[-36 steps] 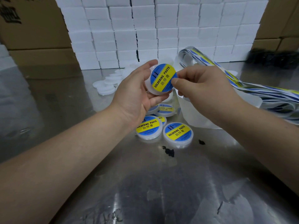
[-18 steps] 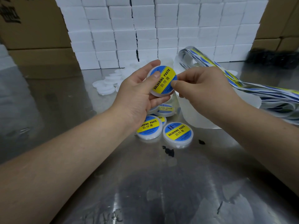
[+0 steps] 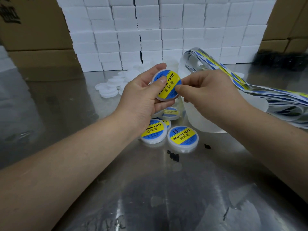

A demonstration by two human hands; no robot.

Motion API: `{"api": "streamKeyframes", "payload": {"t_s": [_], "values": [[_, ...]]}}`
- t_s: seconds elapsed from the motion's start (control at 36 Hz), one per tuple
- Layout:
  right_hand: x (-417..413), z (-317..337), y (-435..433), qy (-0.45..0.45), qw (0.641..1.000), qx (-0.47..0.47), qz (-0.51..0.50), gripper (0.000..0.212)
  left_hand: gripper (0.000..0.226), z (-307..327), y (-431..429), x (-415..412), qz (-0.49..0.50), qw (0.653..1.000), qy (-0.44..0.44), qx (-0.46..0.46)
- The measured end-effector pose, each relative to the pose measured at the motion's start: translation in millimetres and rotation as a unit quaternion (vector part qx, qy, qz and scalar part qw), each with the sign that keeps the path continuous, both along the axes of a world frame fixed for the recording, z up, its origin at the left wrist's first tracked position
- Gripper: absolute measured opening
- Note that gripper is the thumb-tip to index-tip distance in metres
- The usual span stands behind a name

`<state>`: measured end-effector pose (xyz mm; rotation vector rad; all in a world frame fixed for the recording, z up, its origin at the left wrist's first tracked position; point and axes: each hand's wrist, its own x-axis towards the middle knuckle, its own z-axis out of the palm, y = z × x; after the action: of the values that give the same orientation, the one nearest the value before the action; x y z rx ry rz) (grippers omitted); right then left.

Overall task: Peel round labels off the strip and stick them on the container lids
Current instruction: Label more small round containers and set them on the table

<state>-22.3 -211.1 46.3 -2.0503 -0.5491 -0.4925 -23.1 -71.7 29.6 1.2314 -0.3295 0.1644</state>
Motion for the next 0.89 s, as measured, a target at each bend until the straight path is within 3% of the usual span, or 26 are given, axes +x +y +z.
{"api": "streamKeyframes", "payload": {"t_s": [0.69,0.89], "values": [[0.4,0.6,-0.6,0.008,0.999,-0.029,-0.020,0.033,0.026,-0.8,-0.3,-0.4,0.012,1.000,-0.001,0.013],[1.8,-0.7,-0.9,0.006,0.997,-0.059,-0.048,0.028,0.040,-1.4,-0.6,-0.8,0.028,0.999,-0.013,0.037]]}}
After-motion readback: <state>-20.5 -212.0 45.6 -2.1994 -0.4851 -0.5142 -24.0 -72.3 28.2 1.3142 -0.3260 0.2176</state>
